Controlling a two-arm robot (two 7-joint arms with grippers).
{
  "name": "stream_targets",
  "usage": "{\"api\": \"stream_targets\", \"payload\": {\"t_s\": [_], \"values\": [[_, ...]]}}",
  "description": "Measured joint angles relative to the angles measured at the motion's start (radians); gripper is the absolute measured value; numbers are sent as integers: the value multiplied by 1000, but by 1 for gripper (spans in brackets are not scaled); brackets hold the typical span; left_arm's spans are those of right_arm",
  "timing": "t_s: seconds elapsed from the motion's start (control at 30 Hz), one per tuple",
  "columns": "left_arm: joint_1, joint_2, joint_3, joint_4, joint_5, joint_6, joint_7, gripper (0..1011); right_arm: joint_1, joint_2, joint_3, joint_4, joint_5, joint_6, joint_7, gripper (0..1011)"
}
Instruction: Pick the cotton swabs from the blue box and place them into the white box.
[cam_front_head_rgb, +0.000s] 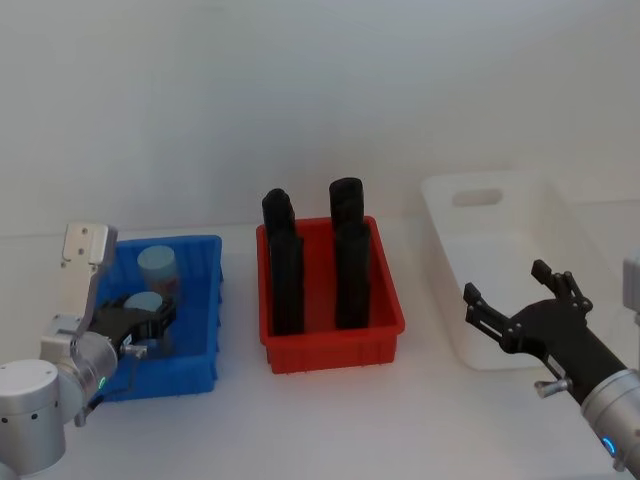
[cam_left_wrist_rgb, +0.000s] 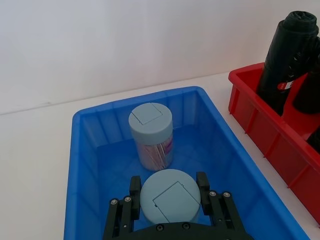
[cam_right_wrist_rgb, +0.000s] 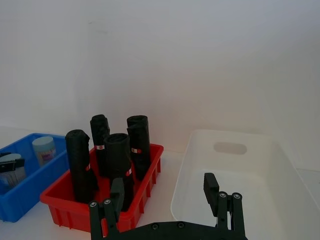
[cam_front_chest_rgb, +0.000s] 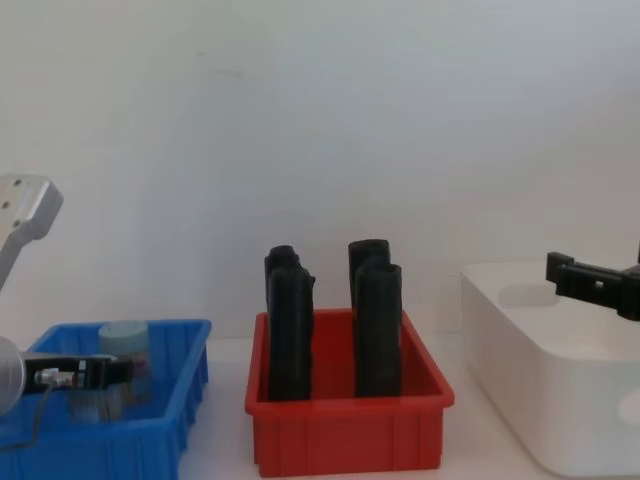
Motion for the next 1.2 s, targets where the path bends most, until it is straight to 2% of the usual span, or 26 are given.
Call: {"api": "stream_targets", "payload": {"t_s": [0.23, 0.43, 0.7, 1.0, 1.2], "values": [[3, 0, -4, -8, -7, 3, -2, 671, 0, 0, 0, 0, 0, 0, 0, 1001], [14, 7, -8, -51, -1, 6, -2, 671, 0, 0, 0, 0, 0, 0, 0, 1002], [32, 27, -17, -155, 29, 22, -11, 671, 0, 0, 0, 0, 0, 0, 0, 1002], [49, 54, -25, -296, 67, 75, -67, 671, 0, 0, 0, 0, 0, 0, 0, 1002], [55, 68, -27, -358, 80, 109, -109, 671, 0, 0, 0, 0, 0, 0, 0, 1002]]}}
